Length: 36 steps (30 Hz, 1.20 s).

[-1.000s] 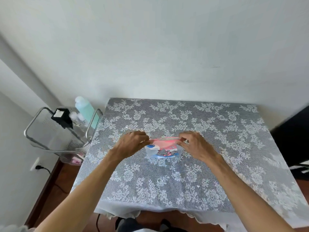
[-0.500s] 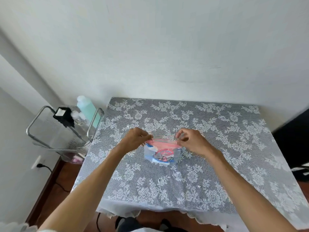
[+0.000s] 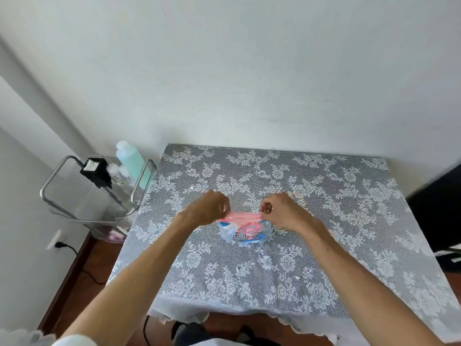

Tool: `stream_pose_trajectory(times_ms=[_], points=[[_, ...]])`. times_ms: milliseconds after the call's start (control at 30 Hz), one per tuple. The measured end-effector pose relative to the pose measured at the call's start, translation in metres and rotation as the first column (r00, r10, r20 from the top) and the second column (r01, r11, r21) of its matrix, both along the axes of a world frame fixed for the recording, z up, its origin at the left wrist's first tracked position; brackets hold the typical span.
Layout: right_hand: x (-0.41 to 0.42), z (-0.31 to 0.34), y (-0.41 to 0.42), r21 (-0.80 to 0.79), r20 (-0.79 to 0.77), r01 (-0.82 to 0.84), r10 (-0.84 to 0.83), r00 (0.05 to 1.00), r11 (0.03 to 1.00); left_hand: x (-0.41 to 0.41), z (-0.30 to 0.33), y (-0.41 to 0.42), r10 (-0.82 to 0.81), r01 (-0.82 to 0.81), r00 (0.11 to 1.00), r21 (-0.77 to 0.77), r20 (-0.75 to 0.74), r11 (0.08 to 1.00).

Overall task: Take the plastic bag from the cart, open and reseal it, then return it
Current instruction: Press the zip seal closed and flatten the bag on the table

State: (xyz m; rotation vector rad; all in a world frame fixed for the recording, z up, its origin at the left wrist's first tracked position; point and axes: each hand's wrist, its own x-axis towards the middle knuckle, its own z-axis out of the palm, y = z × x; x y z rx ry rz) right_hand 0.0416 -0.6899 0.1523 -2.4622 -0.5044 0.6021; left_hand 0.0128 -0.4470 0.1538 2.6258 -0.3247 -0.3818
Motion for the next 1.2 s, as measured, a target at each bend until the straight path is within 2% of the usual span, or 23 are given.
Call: stream_pose_trajectory(times_ms=[133,233,400,467,600,700,867,933,1100,1200], points=[[0.003,0.004,-0.004,0.056,0.095,0.005,-0.01,0.995,0.998,0.0,0.008,-0.004,0.054,-0.06,0.99,0.039,0.134,0.997],[0.006,0.009,-0.008,0.073,0.103,0.021,-0.029,0.994,0.997,0.003,0.013,0.0,0.094,-0.096,0.985,0.0,0.142,0.995],[0.007,0.007,-0.008,-0.015,0.068,0.017,-0.016,0.998,1.0,0.003,0.011,-0.004,0.091,-0.094,0.984,0.019,0.151,0.995],[0.008,0.007,-0.007,-0.01,0.059,0.042,-0.041,0.997,0.999,0.005,0.009,-0.005,0.145,-0.144,0.983,-0.022,0.114,0.989],[0.013,0.009,-0.013,0.045,0.013,0.163,-0.164,0.986,0.986,0.008,0.015,0.007,0.167,-0.193,0.976,-0.194,-0.142,0.962],[0.013,0.009,-0.014,0.036,0.025,0.18,-0.181,0.983,0.983,0.006,0.019,0.01,0.174,-0.216,0.968,-0.25,-0.18,0.944],[0.013,0.007,-0.011,-0.037,0.031,0.129,-0.128,0.991,0.991,0.006,0.019,0.006,0.164,-0.196,0.966,-0.149,-0.201,0.969],[0.013,0.007,-0.011,-0.078,0.026,0.068,-0.067,0.997,0.995,0.006,0.016,0.002,0.176,-0.184,0.974,-0.047,-0.145,0.982],[0.015,0.014,-0.002,-0.203,0.079,-0.022,0.038,0.996,0.979,0.008,0.015,-0.009,0.2,-0.2,0.98,-0.003,-0.005,0.98],[0.019,0.017,-0.003,-0.097,0.041,0.0,0.004,0.999,0.995,0.01,0.016,-0.008,0.271,-0.272,0.962,0.021,0.036,0.962]])
